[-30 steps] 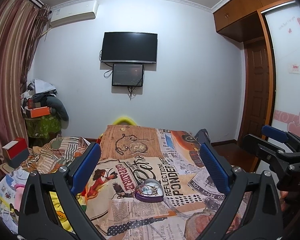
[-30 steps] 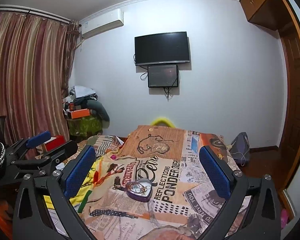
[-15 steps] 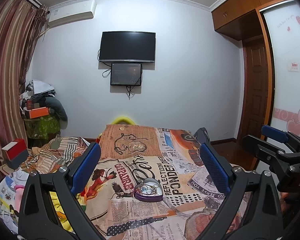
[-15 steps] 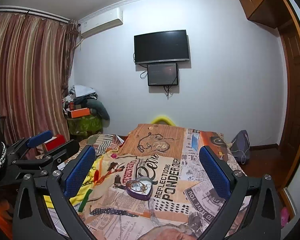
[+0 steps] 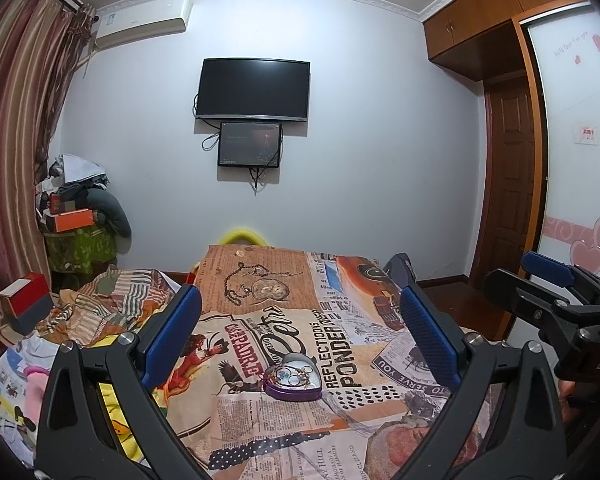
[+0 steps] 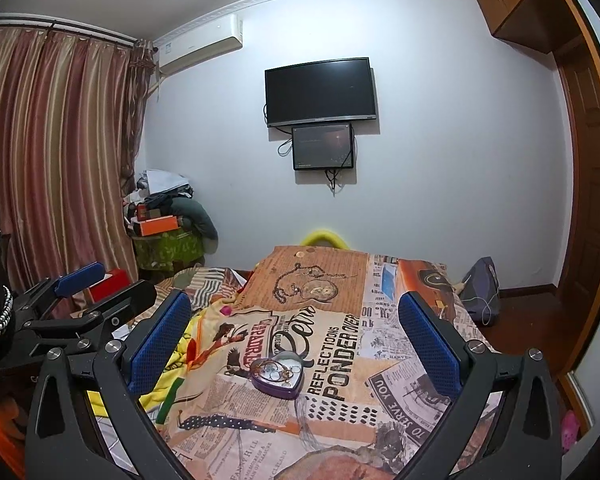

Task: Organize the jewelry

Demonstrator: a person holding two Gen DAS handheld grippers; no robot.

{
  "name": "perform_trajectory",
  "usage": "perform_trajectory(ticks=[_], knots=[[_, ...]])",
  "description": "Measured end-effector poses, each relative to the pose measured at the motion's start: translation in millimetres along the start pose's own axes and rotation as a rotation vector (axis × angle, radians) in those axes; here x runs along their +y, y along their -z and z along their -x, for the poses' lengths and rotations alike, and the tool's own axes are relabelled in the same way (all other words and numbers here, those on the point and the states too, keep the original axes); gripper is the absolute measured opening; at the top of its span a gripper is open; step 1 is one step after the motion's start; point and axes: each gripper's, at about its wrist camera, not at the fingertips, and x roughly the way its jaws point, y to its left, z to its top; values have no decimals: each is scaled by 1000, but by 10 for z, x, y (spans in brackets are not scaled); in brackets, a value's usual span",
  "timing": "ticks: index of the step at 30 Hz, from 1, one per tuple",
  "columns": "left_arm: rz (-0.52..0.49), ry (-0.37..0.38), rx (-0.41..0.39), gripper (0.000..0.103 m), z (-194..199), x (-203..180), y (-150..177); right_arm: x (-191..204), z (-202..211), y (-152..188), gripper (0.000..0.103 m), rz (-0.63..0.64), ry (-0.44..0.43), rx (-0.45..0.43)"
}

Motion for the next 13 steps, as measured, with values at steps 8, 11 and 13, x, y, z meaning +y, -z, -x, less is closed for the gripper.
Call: perform_trajectory(ticks=[8,11,13], knots=[[-7,2,1,100,-14,-8,18,-11,-21,4,103,-7,1,5],[-5,0,1,100,-19,2,24,5,-18,12,103,-4,0,7],[-4,-2,3,100,-28,7,29,17,-26,14,103,-3,1,8]])
